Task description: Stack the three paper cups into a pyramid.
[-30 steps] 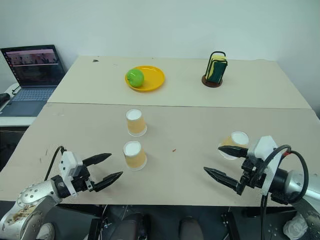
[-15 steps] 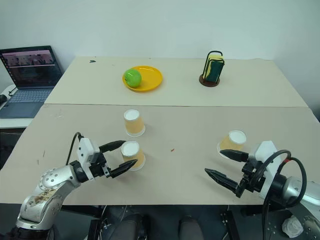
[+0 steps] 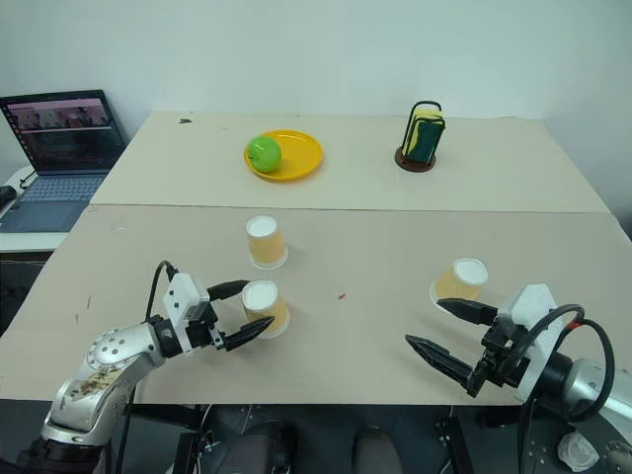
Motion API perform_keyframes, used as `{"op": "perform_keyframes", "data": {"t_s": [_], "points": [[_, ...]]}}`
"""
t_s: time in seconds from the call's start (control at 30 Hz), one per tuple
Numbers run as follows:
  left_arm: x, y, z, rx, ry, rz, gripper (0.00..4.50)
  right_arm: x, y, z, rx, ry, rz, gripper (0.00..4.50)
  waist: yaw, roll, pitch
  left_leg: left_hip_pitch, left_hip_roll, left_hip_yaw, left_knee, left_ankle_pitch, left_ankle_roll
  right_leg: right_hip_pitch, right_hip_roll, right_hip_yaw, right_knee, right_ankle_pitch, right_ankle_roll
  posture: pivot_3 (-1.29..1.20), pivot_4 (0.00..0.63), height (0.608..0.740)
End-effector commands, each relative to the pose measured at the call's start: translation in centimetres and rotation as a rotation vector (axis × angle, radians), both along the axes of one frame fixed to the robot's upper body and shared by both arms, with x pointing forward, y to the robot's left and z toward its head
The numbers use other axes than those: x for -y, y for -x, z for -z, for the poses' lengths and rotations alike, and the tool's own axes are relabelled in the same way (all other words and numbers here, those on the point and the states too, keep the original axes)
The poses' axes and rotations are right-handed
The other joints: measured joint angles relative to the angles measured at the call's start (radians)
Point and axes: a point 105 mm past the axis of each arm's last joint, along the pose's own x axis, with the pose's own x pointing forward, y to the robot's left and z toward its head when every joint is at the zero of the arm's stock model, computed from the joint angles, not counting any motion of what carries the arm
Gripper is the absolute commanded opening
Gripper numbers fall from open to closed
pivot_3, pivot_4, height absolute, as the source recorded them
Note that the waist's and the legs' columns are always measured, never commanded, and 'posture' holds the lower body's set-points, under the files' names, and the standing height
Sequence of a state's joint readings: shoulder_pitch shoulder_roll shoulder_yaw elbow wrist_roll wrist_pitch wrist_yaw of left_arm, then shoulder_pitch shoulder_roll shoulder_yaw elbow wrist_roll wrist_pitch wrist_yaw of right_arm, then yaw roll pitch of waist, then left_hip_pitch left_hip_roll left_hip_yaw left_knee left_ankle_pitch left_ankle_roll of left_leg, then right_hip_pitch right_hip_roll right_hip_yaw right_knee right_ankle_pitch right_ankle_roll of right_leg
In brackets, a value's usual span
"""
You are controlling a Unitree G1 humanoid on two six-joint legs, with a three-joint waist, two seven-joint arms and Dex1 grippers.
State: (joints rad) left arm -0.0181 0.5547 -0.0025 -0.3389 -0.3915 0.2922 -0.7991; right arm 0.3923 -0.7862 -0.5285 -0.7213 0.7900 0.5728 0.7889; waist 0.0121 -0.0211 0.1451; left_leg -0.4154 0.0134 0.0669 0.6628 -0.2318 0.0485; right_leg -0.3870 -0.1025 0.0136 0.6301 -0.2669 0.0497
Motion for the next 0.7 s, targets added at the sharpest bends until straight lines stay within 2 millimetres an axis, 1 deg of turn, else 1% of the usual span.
{"op": "perform_keyframes", "data": {"t_s": [0.03, 0.23, 0.3, 0.33, 0.43, 0.5, 0.57, 0.7], "points": [[0.37, 0.15, -0.93, 0.04, 0.008, 0.025, 4.46, -0.4, 0.14, -0.77, 0.038, 0.002, -0.013, 4.5, 0.0, 0.0, 0.0, 0.0, 0.0, 0.0, 0.0, 0.0, 0.0, 0.0, 0.0, 0.0, 0.0, 0.0, 0.0, 0.0, 0.15, 0.735], [0.62, 0.18, -1.18, 0.045, 0.01, 0.037, 4.46, -0.27, 0.18, -0.55, 0.032, 0.007, -0.004, 4.5, 0.0, 0.0, 0.0, 0.0, 0.0, 0.0, 0.0, 0.0, 0.0, 0.0, 0.0, 0.0, 0.0, 0.0, 0.0, 0.0, 0.15, 0.735], [0.71, 0.19, -1.17, 0.044, 0.012, 0.042, 3.94, -0.24, 0.19, -0.58, 0.033, 0.006, -0.001, 4.5, 0.0, 0.0, 0.0, 0.0, 0.0, 0.0, 0.0, 0.0, 0.0, 0.0, 0.0, 0.0, 0.0, 0.0, 0.0, 0.0, 0.15, 0.735], [0.72, 0.18, -1.19, 0.045, 0.013, 0.042, 3.85, -0.21, 0.19, -0.57, 0.034, 0.008, 0.001, 4.5, 0.0, 0.0, 0.0, 0.0, 0.0, 0.0, 0.0, 0.0, 0.0, 0.0, 0.0, 0.0, 0.0, 0.0, 0.0, 0.0, 0.15, 0.735], [0.75, 0.17, -1.25, 0.049, 0.013, 0.044, 2.7, -0.16, 0.18, -0.49, 0.033, 0.01, 0.007, 4.5, 0.0, 0.0, 0.0, 0.0, 0.0, 0.0, 0.0, 0.0, 0.0, 0.0, 0.0, 0.0, 0.0, 0.0, 0.0, 0.0, 0.15, 0.735], [0.78, 0.16, -1.27, 0.049, 0.013, 0.045, 2.2, -0.21, 0.21, -0.46, 0.031, 0.008, 0.007, 4.5, 0.0, 0.0, 0.0, 0.0, 0.0, 0.0, 0.0, 0.0, 0.0, 0.0, 0.0, 0.0, 0.0, 0.0, 0.0, 0.0, 0.15, 0.735], [0.81, 0.16, -1.22, 0.048, 0.01, 0.046, 2.13, -0.27, 0.24, -0.35, 0.028, 0.009, 0.007, 4.5, 0.0, 0.0, 0.0, 0.0, 0.0, 0.0, 0.0, 0.0, 0.0, 0.0, 0.0, 0.0, 0.0, 0.0, 0.0, 0.0, 0.15, 0.735], [0.79, 0.13, -1.11, 0.049, -0.004, 0.045, 2.13, -0.3, 0.23, -0.24, 0.024, 0.01, 0.012, 4.5, 0.0, 0.0, 0.0, 0.0, 0.0, 0.0, 0.0, 0.0, 0.0, 0.0, 0.0, 0.0, 0.0, 0.0, 0.0, 0.0, 0.15, 0.735]]}}
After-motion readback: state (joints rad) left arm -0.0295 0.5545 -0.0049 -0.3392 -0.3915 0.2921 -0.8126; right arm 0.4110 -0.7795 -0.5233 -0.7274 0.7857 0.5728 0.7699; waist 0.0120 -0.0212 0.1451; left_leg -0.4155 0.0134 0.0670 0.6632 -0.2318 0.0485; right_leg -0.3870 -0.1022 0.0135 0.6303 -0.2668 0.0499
